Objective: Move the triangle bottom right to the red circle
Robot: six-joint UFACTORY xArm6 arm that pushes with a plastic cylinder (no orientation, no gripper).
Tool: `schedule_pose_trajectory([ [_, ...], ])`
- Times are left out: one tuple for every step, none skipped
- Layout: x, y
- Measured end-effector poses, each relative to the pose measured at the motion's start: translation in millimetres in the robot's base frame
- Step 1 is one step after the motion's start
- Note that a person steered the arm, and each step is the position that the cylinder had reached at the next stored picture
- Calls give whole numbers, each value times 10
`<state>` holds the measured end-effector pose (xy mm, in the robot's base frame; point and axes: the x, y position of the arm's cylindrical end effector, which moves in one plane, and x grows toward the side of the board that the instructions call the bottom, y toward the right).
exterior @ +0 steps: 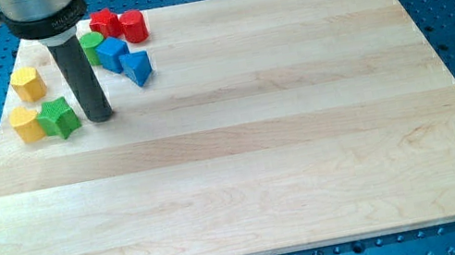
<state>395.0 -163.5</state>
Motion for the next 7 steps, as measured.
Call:
schedule_pose_trajectory([
  [-257,-56],
  [-265,155],
  [-397,261],
  [-375,336],
  [-333,451],
  [-513,493],
  [-713,627],
])
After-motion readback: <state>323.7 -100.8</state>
